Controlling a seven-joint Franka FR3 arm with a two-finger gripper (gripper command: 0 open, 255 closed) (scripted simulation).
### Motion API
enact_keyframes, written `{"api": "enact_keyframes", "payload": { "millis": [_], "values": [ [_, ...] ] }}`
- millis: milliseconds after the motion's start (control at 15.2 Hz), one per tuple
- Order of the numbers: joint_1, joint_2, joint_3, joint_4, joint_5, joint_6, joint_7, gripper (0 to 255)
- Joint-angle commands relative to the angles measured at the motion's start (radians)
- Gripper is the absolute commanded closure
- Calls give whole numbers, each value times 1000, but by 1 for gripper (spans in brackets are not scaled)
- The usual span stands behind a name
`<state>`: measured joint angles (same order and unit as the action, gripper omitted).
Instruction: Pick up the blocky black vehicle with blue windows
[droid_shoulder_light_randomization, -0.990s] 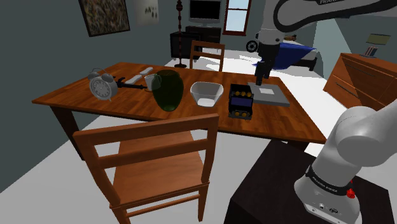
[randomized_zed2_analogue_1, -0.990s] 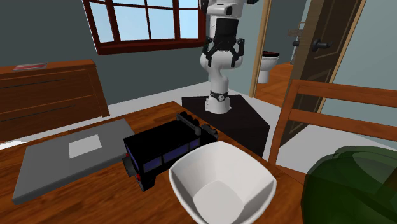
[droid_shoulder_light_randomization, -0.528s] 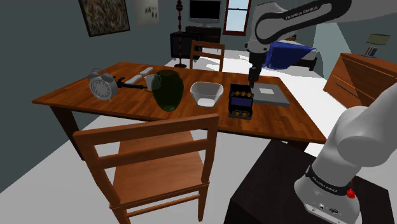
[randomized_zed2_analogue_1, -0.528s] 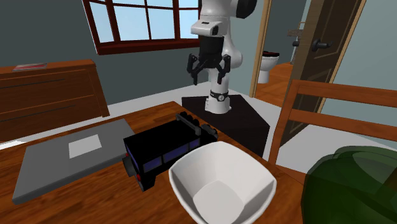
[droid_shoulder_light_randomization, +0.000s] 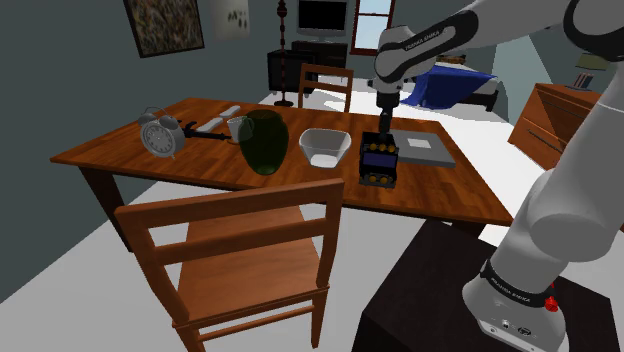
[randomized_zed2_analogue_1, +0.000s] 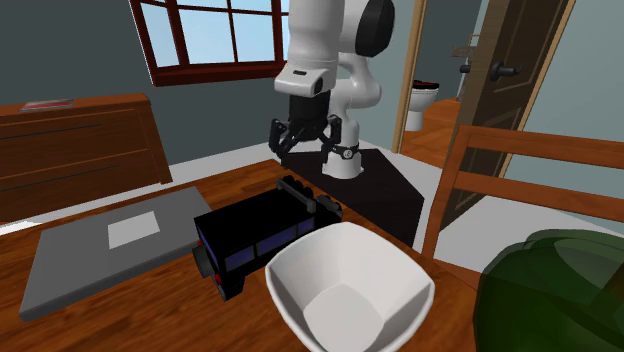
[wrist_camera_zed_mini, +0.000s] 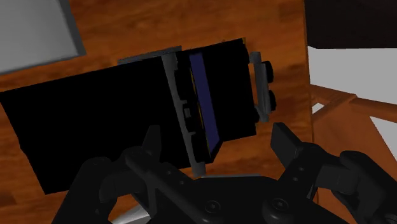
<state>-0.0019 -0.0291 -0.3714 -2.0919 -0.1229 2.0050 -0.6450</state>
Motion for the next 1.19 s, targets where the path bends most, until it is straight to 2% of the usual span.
{"api": "enact_keyframes", "payload": {
  "millis": [0,528,660,726,1122],
  "values": [
    [-6,93,-10,67,30,17,-72,0],
    [-13,148,-8,21,48,114,-83,0],
    [-13,148,-8,21,48,114,-83,0],
    [-13,148,-7,21,48,115,-83,255],
    [-13,149,-7,21,48,115,-83,255]
  ]
}}
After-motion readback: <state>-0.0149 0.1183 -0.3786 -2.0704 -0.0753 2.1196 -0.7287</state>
